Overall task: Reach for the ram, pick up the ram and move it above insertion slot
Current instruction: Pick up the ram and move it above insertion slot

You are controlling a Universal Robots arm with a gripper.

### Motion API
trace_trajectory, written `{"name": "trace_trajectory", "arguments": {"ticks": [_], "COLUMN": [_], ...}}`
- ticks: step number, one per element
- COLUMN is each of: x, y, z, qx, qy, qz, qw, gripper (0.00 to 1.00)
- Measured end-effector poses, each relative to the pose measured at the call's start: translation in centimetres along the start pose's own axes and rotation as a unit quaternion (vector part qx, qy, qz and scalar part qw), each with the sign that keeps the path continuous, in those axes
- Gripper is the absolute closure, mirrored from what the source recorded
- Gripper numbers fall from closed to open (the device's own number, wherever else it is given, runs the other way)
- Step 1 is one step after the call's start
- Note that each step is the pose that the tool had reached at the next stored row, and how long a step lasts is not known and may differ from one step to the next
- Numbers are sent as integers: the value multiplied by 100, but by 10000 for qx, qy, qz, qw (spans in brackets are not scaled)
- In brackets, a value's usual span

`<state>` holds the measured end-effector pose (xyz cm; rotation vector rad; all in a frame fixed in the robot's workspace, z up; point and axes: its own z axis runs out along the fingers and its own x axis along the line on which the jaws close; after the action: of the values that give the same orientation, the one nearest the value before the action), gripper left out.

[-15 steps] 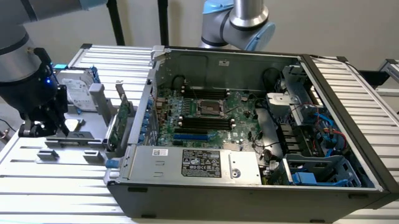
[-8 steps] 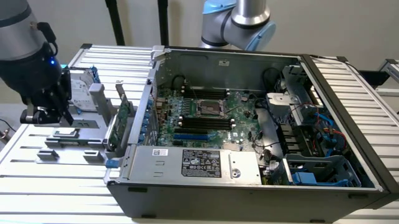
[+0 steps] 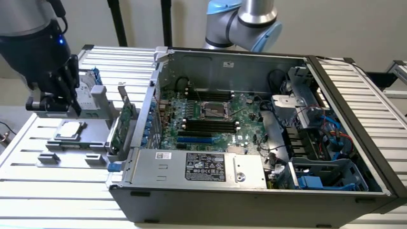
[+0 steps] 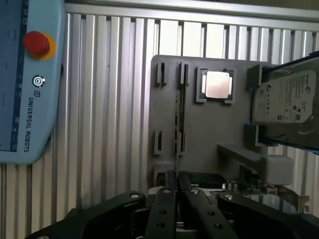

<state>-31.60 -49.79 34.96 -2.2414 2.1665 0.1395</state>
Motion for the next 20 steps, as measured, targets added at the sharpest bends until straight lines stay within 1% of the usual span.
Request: {"name": "trace_trajectory", "arguments": {"ticks": [7,11,16,18,20], "x": [-10,-14,-15,-14,-12], "y": [-229,-367,-554,-642,-729], "z": [-236,-349,-449,-475,-492], "qx": [-1,0,2,1,2], "qy": [-116,-204,-318,-351,-379], "qz": [-64,-99,-137,-149,-159], "qw": [9999,9997,9994,9993,9992], "gripper": [87,87,87,87,87]}}
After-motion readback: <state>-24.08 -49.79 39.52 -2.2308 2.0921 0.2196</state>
